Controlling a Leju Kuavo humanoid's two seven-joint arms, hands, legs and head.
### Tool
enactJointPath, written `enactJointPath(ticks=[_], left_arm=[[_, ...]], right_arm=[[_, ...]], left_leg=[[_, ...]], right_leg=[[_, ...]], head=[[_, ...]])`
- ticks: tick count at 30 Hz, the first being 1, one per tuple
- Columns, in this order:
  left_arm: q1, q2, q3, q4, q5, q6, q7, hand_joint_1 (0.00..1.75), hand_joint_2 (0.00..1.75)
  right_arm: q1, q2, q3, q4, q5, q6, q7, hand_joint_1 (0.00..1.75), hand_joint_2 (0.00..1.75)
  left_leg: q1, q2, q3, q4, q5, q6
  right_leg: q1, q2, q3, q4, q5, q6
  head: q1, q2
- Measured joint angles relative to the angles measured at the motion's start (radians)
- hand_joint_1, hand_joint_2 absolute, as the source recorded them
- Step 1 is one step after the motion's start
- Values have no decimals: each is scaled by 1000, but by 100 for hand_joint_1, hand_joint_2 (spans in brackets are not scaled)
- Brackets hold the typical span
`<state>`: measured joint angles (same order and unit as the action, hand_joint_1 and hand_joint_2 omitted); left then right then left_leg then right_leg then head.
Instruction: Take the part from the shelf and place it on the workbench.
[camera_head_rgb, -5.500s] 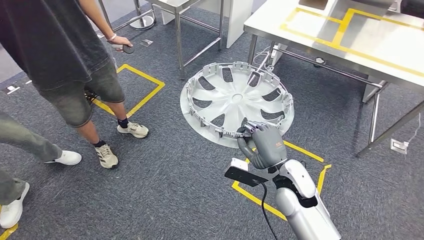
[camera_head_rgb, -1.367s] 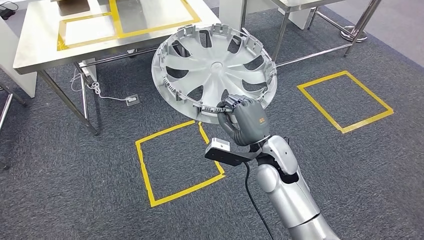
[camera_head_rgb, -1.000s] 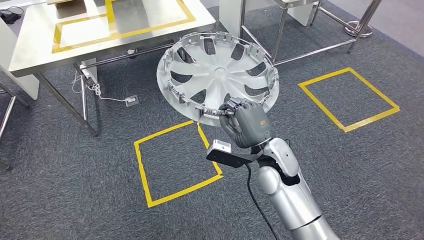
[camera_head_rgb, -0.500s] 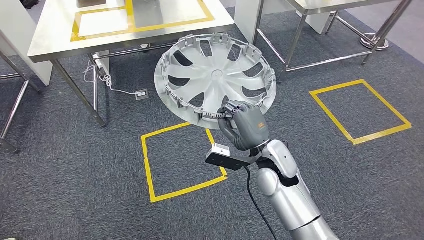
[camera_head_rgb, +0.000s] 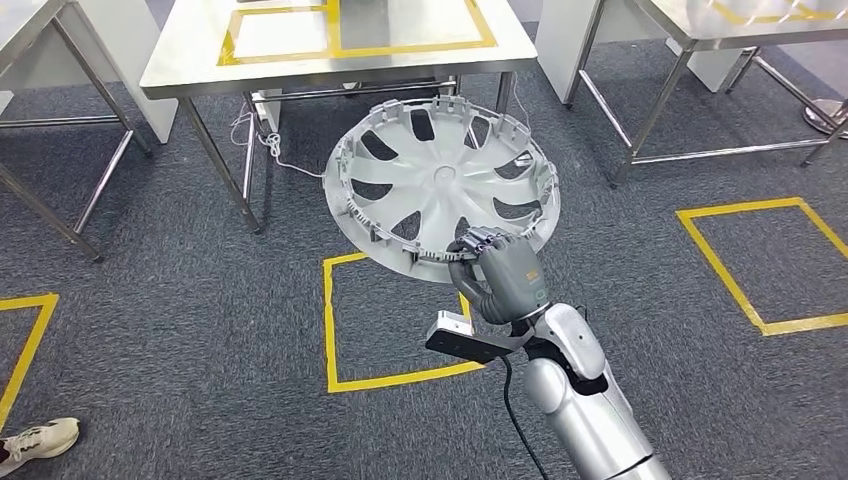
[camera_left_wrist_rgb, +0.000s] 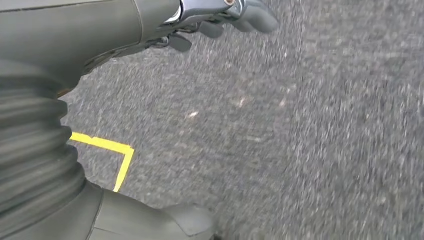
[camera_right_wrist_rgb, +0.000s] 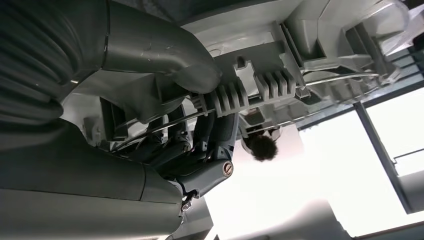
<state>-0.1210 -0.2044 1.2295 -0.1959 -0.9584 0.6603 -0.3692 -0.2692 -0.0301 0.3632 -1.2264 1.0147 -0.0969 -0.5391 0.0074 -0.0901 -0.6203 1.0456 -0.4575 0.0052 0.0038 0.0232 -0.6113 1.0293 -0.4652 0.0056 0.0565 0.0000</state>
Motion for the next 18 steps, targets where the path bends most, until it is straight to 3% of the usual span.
enactJointPath(ticks=[9,18], left_arm=[[-7,3,-12,-1,-8,-12,0,0,175],[-16,5,-21,-1,-6,-15,-9,0,175]], right_arm=[[7,-5,-14,0,-8,5,24,175,175],[8,-9,-27,0,-11,4,29,175,175]], left_leg=[[1,9,7,-13,5,-12],[1,10,7,-13,6,-13]], right_leg=[[1,9,-3,1,3,-9],[-2,9,-3,1,4,-10]], head=[[0,0],[0,0]])
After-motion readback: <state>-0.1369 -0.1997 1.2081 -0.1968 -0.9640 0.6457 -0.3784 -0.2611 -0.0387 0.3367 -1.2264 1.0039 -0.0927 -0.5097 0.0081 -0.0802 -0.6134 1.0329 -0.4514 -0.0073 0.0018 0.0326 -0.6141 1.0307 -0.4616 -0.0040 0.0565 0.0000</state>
